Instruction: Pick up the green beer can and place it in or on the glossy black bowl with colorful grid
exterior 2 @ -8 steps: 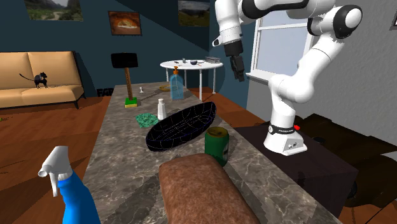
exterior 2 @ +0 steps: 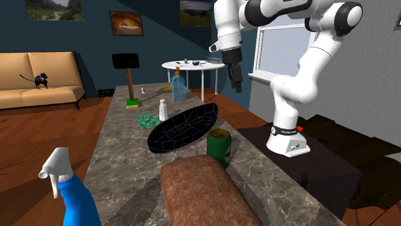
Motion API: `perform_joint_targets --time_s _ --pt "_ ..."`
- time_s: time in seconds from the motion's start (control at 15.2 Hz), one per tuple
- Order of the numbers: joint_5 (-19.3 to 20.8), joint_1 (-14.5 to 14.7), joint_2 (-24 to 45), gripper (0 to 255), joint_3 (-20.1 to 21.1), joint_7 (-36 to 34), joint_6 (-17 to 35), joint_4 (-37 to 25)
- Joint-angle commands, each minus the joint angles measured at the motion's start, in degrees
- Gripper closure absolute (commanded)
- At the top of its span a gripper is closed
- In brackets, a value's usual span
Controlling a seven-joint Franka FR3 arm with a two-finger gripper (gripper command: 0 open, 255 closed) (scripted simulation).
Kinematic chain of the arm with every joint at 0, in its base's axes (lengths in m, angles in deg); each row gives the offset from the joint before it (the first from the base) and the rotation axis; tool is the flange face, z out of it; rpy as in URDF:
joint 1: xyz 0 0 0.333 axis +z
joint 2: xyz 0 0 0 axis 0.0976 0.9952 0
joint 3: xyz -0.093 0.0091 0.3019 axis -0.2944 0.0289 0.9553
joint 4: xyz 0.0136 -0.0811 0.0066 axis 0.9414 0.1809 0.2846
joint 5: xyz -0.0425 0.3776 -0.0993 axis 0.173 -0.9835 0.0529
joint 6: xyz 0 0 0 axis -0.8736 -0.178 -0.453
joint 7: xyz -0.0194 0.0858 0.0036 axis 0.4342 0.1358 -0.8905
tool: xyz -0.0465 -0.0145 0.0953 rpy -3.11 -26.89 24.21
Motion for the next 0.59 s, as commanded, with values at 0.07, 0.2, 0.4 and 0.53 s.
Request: perform_joint_targets --time_s 0.07,0.2,0.4,0.53 --pt "-1.11 1.3 3.72 0 3.24 -2.59 4.86 -0.96" --pt "-1.47 2.01 6.55 0 5.37 -4.33 7.96 -1.98" --pt "-1.38 2.92 11.18 0 8.46 -7.11 12.38 -4.03" --pt "-0.86 3.41 14.49 0 10.45 -9.11 15.12 -5.75"
